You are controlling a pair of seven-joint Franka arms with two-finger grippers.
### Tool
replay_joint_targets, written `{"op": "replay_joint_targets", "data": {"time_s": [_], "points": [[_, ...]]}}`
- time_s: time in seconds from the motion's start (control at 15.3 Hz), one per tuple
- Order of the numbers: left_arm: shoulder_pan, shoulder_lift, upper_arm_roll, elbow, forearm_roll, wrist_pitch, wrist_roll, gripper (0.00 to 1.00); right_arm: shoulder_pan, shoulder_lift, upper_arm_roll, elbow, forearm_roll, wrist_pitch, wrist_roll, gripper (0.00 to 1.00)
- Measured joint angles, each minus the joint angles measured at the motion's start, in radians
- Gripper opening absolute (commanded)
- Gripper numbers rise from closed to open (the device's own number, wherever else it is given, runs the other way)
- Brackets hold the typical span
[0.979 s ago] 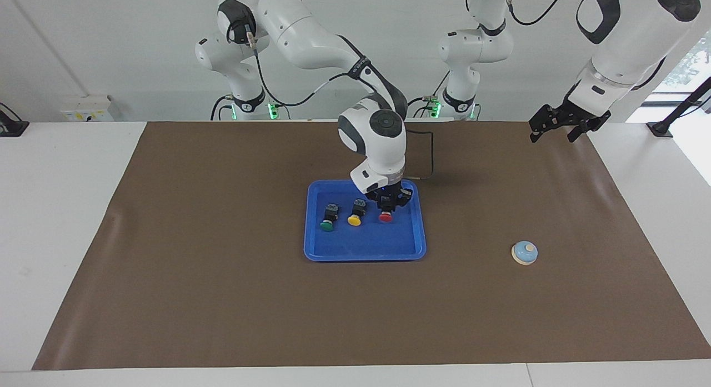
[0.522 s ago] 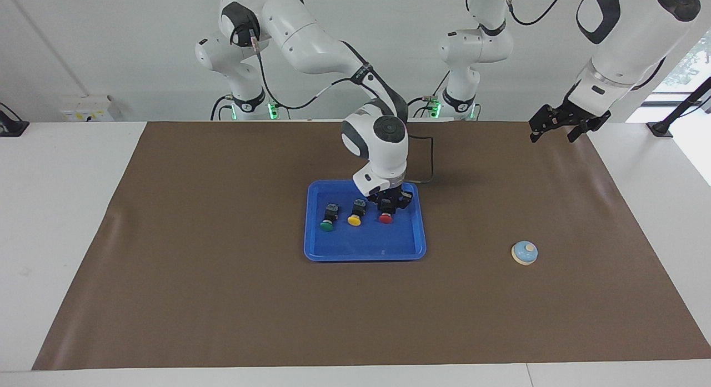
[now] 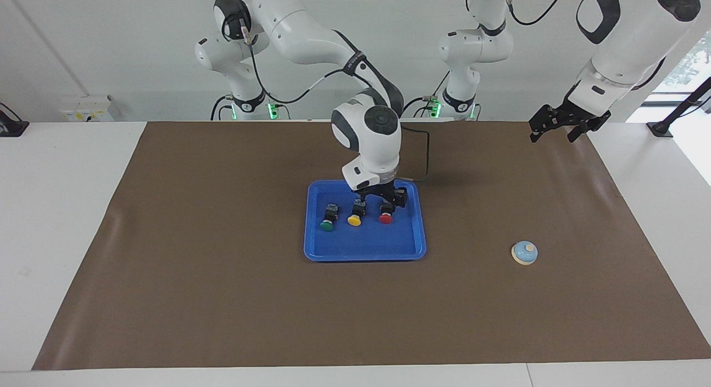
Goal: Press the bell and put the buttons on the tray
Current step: 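Carry the red button into the tray and release it, then withdraw the right gripper while the left gripper reaches the bell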
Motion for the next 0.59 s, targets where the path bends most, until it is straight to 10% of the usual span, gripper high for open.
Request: {"op": "replay_joint_targets", "data": {"time_s": [0.26,0.46,0.59], "points": [[0.000,0.000,-0.001,0.000,0.000,0.000,0.001,1.00,-0.128,-0.096,-0.002,0.001,0.000,-0.061,-0.104,1.00],[-0.001,0.000,-0.007,-0.010,0.000,0.084,0.004,0.16,-0.229,-0.145,-0.003,0.001,0.000,-0.125,-0.279,1.00],[-0.001,0.004,-0.009,-0.053,0.000,0.199,0.004,0.00,-0.300,-0.167,-0.004,0.001,0.000,-0.175,-0.418,1.00]]}}
